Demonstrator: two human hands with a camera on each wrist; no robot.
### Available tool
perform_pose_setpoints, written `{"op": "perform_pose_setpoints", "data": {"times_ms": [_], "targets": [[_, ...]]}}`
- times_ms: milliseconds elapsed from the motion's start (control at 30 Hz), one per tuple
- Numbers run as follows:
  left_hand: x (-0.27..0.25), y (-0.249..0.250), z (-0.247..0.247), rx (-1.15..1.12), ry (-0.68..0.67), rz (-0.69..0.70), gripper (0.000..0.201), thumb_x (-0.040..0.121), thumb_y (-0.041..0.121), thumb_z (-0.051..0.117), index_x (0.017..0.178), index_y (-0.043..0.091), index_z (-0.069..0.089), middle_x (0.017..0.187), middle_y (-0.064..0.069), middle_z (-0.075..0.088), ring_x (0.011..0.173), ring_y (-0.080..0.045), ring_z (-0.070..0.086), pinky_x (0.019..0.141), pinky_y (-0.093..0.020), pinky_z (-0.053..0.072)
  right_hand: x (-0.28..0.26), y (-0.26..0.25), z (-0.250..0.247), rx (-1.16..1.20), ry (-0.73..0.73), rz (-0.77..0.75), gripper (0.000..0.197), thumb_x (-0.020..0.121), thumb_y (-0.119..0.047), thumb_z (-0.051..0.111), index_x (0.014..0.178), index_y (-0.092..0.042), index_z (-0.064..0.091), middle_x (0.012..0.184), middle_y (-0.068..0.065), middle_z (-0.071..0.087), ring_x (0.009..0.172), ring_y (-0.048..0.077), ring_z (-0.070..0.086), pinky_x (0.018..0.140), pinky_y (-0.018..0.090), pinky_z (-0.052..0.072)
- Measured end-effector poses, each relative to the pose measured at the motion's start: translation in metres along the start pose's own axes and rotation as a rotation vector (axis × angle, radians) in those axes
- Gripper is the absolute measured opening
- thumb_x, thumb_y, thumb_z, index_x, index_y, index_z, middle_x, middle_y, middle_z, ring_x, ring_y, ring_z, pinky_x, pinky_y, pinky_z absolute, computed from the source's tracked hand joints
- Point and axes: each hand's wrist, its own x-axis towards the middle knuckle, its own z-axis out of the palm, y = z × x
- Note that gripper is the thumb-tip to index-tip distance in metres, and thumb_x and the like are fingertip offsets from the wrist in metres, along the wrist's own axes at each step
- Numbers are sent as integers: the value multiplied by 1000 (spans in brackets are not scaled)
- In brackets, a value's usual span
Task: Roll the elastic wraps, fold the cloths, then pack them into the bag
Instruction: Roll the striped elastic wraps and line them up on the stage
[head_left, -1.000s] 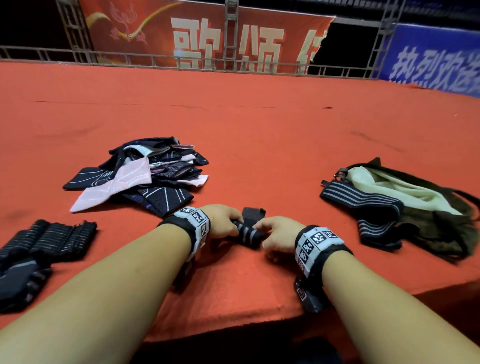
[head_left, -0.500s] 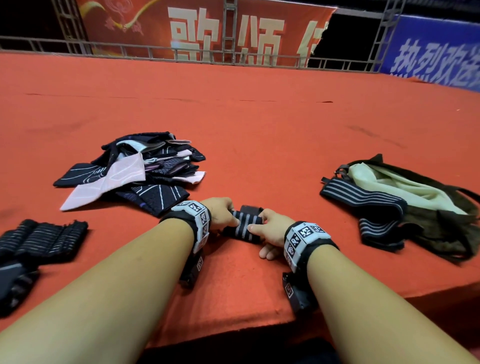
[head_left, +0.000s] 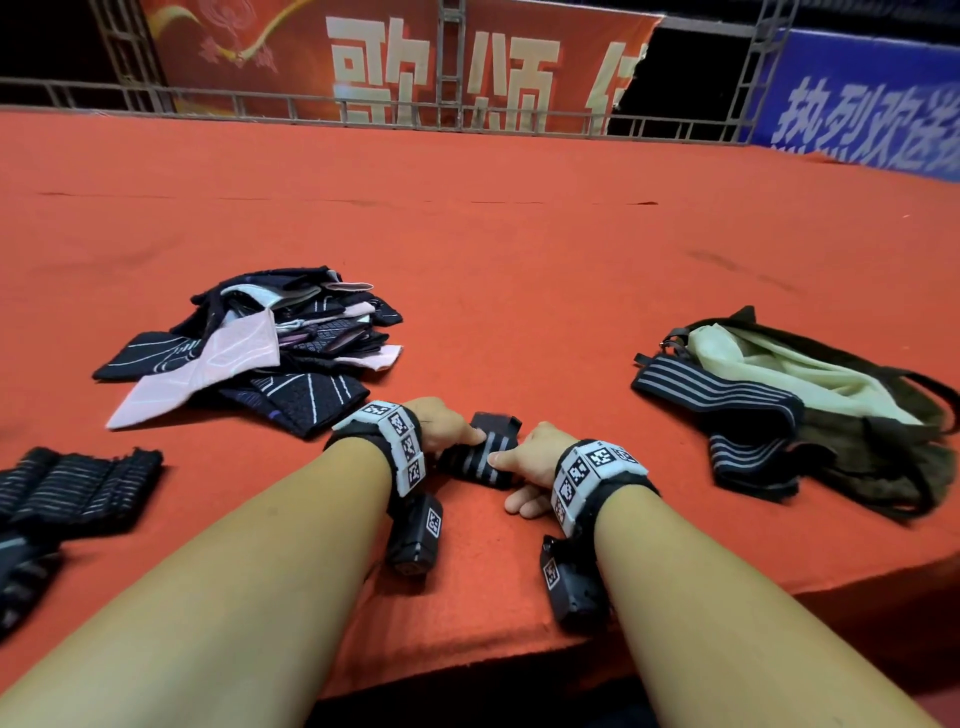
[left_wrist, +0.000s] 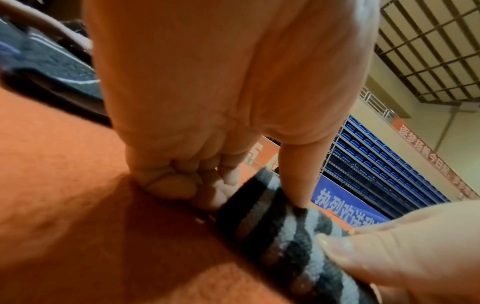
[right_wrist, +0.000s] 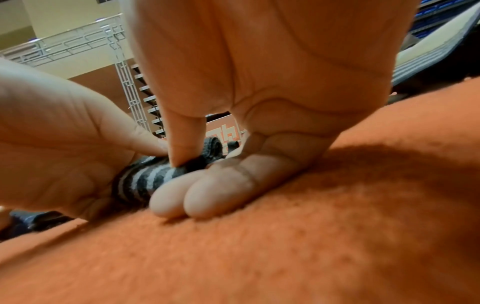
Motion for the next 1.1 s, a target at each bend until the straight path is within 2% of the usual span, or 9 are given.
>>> {"op": "perform_pose_setpoints", "data": {"times_ms": [100,167,267,333,433,567,667,800,1100], "targets": [[1,-4,2,-98,-23,1,50,83,52,77,106,9,69,103,-9,71,90,-24,65,80,-31,50,0,6,-3,71,-38,-49,46,84,-31,76,112,-12,44,73,16,75,85,34,76,77,51,61],[-1,-5,7,-261,-80,48,37,78,45,82,92,14,66,89,-6,69,80,-22,63,73,-31,48,-4,13,-6,160,-82,-111,38,88,-24,76,104,-11,44,77,13,73,82,29,77,61,37,62],[-6,-8,16,-536,-141,92,46,57,36,91,82,20,55,87,-13,62,81,-27,57,73,-42,45,-6,26,-9,277,-127,-200,39,87,-16,77,109,-14,45,84,15,72,81,25,76,49,27,57],[-13,-10,20,-735,-199,133,34,74,16,85,83,18,52,87,-16,62,83,-29,62,78,-49,55,-8,30,-11,301,-159,-237,39,86,-17,79,108,-12,47,79,13,73,80,26,76,50,26,57],[-20,-21,28,-890,-248,144,25,86,3,73,87,17,53,82,-12,64,76,-24,66,71,-43,61,-20,29,-16,357,-187,-287,34,90,-35,74,97,-8,55,63,5,59,59,21,67,46,25,54],[-27,-34,40,-990,-302,194,19,88,1,69,103,12,63,97,-13,72,84,-25,71,77,-41,61,-21,32,-13,329,1,-330,49,93,-56,61,103,-8,63,53,0,48,37,13,37,35,18,27],[-29,-38,44,-1019,-371,252,40,90,-2,65,128,7,65,121,-18,70,105,-31,70,94,-44,57,-16,34,-5,311,82,-380,30,96,-40,63,83,-13,61,49,1,41,35,13,30,38,19,21],[-31,-43,45,-1084,-388,280,41,91,-4,60,132,2,63,124,-23,67,99,-29,71,84,-39,61,-13,37,-4,360,87,-375,28,97,-28,63,72,-16,58,52,2,42,35,13,30,37,15,21],[-27,-46,47,-1152,-365,263,46,86,-2,65,132,3,62,116,-16,70,96,-27,72,78,-39,61,-9,33,-7,249,61,-337,14,94,-21,58,87,-10,62,56,6,49,36,19,38,36,21,25]]}}
